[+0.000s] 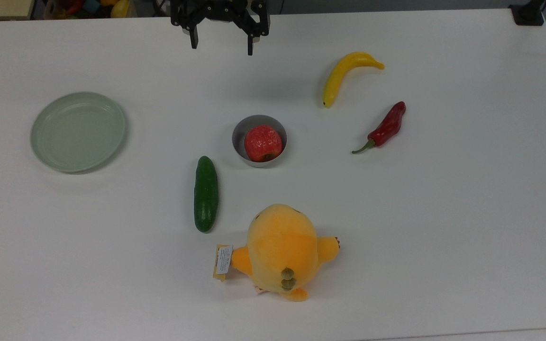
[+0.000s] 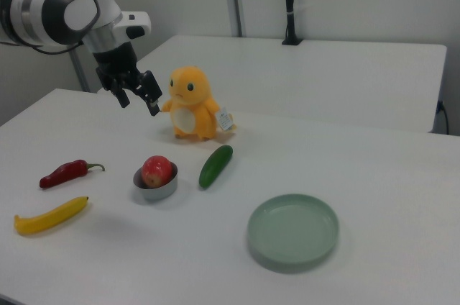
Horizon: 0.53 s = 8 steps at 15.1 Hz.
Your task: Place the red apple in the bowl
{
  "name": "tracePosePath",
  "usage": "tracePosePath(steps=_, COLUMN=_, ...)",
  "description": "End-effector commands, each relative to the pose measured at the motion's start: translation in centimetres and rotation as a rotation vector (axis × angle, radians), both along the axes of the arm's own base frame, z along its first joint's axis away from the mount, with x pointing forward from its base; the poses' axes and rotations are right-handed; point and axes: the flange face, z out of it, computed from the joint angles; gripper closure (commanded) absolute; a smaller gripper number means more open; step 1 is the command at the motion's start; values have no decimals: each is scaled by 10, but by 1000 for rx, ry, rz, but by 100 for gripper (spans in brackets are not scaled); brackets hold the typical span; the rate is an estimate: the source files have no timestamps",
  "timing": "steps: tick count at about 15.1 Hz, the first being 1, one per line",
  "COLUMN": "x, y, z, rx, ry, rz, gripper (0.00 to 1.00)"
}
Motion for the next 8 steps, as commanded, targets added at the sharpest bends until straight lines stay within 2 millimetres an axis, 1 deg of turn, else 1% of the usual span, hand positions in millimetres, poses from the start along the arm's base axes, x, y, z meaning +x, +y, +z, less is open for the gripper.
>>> tracePosePath(steps=1, x=-2, y=4, z=2, rx=5, ry=51, rz=74, gripper=0)
tracePosePath(steps=2, x=0, y=6, z=9, rx=5, ry=41, rz=78, gripper=0)
tracePosePath(steps=3, x=4, y=4, z=6, rx=6, ry=45, rz=74, gripper=0)
tracePosePath(steps=5, x=3, y=-1, z=11, rx=5, ry=39, rz=69, gripper=0)
tracePosePath(steps=6, x=4, y=-3, z=9, rx=1, ry=41, rz=80, gripper=0)
tracePosePath(steps=8, x=3, y=-1, z=7, rx=1, ry=52, rz=95, gripper=0)
